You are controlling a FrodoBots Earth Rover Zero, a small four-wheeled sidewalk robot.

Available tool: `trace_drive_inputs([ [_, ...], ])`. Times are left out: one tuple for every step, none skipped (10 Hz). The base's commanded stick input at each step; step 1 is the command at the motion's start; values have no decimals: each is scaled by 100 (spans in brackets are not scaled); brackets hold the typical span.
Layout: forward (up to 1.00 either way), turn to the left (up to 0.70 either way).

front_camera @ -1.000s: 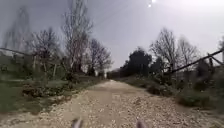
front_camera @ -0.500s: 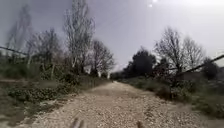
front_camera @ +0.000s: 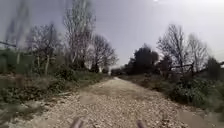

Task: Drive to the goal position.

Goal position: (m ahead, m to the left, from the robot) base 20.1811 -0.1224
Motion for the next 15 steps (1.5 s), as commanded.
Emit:
trace_drive_inputs([
  [85, 0],
  [85, 0],
  [85, 0],
  [85, 0],
  [85, 0],
  [85, 0],
  [85, 0],
  [85, 0],
  [85, 0],
  [85, -4],
  [85, -22],
  [85, -14],
  [85, -1],
  [85, 0],
  [85, 0],
])
